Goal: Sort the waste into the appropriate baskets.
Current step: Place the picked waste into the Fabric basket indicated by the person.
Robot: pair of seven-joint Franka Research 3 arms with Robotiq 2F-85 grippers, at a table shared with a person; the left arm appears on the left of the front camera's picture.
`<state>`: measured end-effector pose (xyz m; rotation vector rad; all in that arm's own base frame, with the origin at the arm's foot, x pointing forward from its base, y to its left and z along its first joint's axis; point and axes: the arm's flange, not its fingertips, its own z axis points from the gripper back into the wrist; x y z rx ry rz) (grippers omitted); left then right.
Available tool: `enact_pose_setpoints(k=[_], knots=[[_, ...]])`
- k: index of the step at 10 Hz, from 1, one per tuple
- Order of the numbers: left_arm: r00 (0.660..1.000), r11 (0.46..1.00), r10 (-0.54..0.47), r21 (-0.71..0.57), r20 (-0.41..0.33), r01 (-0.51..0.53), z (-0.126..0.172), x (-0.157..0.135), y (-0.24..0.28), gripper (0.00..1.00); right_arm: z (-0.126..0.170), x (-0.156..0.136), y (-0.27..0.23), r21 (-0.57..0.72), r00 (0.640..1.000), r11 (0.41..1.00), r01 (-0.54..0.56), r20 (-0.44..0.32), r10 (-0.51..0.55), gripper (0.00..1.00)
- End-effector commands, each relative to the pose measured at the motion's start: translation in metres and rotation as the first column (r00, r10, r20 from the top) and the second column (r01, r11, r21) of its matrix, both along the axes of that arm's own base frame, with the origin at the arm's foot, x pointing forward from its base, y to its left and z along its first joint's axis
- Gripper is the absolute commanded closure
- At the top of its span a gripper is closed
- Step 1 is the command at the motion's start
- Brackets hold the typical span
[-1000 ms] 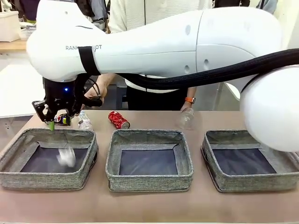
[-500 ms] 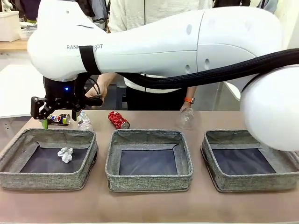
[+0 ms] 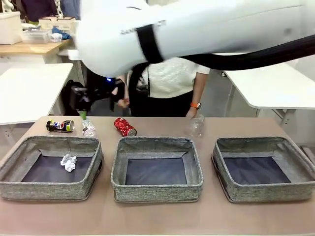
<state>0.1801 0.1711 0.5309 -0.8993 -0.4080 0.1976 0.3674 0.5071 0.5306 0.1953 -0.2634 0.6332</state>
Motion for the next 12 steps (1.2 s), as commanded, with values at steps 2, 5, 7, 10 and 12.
enact_pose_setpoints(k=[2, 5, 7, 10, 12], knots=[[1.000, 1.000, 0.008, -0.011, 0.003, -0.008, -0.003, 0.001, -0.003, 0.00, -0.045, -0.077, -0.107, 0.147, 0.989, 0.979, 0.139, -0.072, -0.129, 0.00], [1.000, 1.000, 0.008, -0.011, 0.003, -0.008, -0.003, 0.001, -0.003, 0.00, -0.006, -0.019, -0.037, 0.019, 0.998, 0.998, 0.064, -0.021, -0.064, 0.00], [1.000, 1.000, 0.001, 0.000, -0.001, -0.001, 0.000, 0.000, 0.000, 0.00, -0.015, -0.036, -0.056, 0.042, 0.995, 0.995, 0.093, -0.031, -0.092, 0.00], [0.972, 0.945, -0.232, -0.245, -0.035, 0.216, -0.003, 0.021, -0.069, 0.00, -0.035, -0.030, -0.147, 0.492, 0.955, 0.824, 0.281, -0.228, -0.190, 0.00], [0.950, 0.922, -0.308, -0.266, -0.059, 0.282, -0.013, 0.025, -0.095, 0.00, -0.062, -0.052, -0.189, 0.667, 0.944, 0.680, 0.304, -0.308, -0.119, 0.00]])
